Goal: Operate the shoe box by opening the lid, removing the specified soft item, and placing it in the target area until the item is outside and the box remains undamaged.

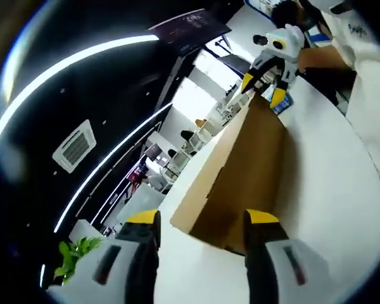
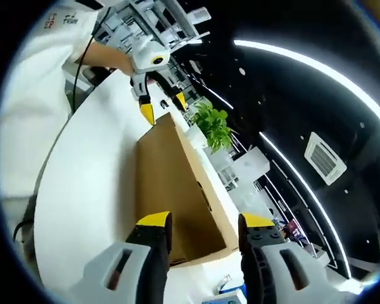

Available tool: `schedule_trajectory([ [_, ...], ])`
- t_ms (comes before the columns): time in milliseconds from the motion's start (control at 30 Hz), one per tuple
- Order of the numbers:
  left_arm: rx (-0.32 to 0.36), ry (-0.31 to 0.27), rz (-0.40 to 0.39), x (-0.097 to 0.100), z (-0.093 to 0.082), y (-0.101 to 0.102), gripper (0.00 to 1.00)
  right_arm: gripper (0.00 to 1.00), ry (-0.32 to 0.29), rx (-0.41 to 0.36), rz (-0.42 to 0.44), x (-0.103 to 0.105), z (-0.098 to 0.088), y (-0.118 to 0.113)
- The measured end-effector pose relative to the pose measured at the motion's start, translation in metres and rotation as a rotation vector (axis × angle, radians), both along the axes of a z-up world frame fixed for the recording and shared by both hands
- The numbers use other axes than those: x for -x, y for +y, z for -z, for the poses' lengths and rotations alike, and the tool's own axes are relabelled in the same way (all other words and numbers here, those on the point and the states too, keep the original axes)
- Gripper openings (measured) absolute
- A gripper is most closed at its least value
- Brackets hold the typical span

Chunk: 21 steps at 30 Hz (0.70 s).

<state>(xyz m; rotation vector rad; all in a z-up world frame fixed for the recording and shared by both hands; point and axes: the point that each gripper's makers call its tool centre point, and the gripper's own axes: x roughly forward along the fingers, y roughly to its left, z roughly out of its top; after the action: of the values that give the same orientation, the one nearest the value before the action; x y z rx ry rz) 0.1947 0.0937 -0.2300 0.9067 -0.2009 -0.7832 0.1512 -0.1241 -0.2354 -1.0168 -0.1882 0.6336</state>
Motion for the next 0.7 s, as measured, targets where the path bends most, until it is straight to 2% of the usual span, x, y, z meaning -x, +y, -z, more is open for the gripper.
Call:
schedule_trajectory([
  [100,-0.084,-0.061,0.015,0.002,-0.002,-0.001,0.45,0.45,-0.019,0.019,-0.012,0.002,-0.001,0.003],
  [167,-0.101,-0.056,0.01,0.001,0.001,-0.001,0.4,0.46,-0.026,0.029,-0.014,0.001,-0.001,0.003],
  [333,-0.093,-0.049,-0.004,-0.003,0.0,0.001,0.39,0.47,-0.008,0.034,-0.005,-0.001,0.002,0.0],
  [433,-0.138,-0.062,0.001,-0.002,0.004,0.001,0.39,0.47,-0.023,0.07,-0.001,-0.002,0.002,-0.001],
  [467,-0.183,-0.083,-0.019,-0.004,0.006,0.005,0.39,0.46,-0.024,0.077,-0.002,-0.002,0.002,-0.001],
  [700,-0.212,-0.094,-0.035,-0.002,0.012,0.005,0.37,0.43,-0.055,0.151,0.024,-0.008,0.007,-0.004],
])
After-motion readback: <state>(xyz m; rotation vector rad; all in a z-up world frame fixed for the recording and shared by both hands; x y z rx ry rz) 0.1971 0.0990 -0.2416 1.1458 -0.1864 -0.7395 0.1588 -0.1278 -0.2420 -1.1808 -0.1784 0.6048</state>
